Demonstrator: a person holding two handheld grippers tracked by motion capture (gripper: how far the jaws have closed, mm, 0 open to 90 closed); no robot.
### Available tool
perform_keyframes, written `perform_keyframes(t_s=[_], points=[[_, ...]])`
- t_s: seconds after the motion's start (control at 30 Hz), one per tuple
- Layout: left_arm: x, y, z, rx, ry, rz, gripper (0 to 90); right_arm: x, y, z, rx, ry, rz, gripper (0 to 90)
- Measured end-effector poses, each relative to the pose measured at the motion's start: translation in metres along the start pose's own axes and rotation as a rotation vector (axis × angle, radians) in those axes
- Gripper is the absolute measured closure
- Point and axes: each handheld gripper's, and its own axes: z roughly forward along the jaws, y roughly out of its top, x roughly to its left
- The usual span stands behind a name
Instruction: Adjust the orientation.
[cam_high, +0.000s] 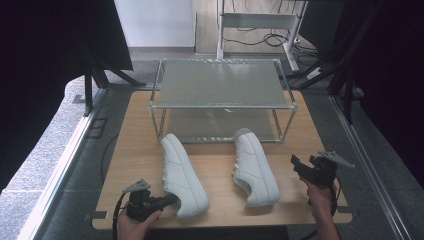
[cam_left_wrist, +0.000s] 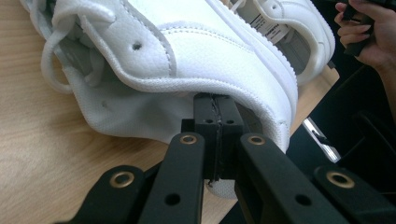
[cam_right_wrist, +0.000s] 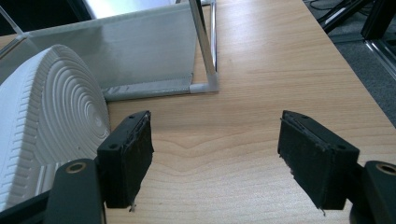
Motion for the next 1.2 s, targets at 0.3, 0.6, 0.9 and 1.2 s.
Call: perform_keyframes(t_s=[0.3,0.6,0.9,1.2], points=[[-0.002,0.013,0.008,0.005,-0.008,0.018,90.0,-0.005,-0.001,0.000,0.000,-0.009,0.015,26.9],[0.002,0.044,0.034,0.010,-0.008,0.012,88.5,-0.009,-0.004,0.003,0.015,-0.017,0.026,26.9],[-0.012,0.076,0.059,0.059,-0.049,0.047,90.0,-0.016,-0.005,0.002,0.019,-0.031,0.045,26.9],[-0.038,0.090,0.087,0.123,-0.077,0.119,87.9,-0.020,-0.006,0.001,0.023,-0.037,0.054,26.9]])
